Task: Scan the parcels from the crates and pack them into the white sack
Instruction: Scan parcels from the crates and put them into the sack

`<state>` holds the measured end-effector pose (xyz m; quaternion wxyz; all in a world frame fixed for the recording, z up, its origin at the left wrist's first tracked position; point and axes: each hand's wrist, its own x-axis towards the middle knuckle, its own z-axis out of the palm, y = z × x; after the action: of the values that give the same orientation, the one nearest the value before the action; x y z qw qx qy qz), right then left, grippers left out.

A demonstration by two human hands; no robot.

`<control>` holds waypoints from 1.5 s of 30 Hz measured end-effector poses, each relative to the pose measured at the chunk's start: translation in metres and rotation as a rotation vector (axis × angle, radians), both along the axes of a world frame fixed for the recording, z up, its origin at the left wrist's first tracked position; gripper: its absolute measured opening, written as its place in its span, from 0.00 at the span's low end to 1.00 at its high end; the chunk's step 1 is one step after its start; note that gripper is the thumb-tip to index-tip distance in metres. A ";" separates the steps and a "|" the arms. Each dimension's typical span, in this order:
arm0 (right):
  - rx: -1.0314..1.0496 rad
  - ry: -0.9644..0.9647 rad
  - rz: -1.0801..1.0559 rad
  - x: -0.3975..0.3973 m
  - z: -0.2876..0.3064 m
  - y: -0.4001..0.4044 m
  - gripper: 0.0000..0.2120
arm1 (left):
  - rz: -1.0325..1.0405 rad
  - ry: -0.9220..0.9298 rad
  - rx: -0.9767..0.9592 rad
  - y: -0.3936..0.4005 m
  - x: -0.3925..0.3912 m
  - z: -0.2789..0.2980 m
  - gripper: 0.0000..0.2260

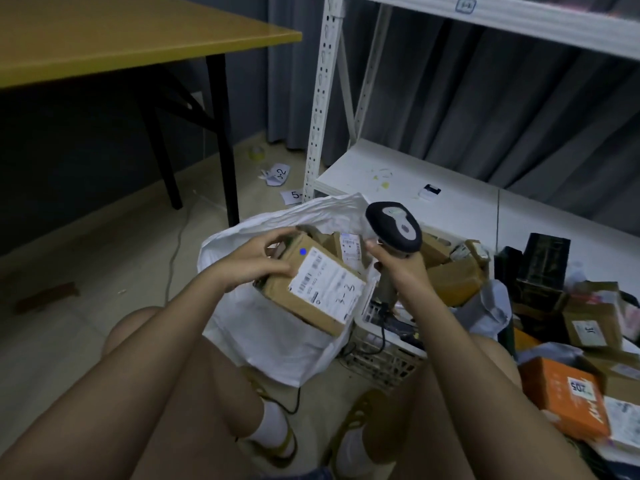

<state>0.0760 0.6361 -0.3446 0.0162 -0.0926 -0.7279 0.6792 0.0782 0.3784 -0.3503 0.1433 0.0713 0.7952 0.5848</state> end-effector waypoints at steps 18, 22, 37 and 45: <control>-0.020 -0.044 -0.194 0.017 -0.034 0.069 0.13 | -0.254 0.159 -0.393 0.160 -0.045 -0.030 0.41; -0.061 -0.133 -0.287 0.012 -0.058 0.076 0.18 | -0.281 0.152 -0.410 0.177 -0.053 -0.046 0.37; -0.147 -0.224 -0.369 -0.007 -0.104 0.090 0.24 | -0.017 0.093 -0.369 0.162 -0.036 -0.103 0.54; -0.093 -0.256 -0.391 -0.016 -0.104 0.082 0.26 | 0.082 0.077 -0.061 0.154 -0.009 -0.146 0.51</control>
<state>0.0604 0.7180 -0.4482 0.0508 -0.3178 -0.6600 0.6788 0.0690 0.5327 -0.4967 0.0903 0.0565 0.8200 0.5624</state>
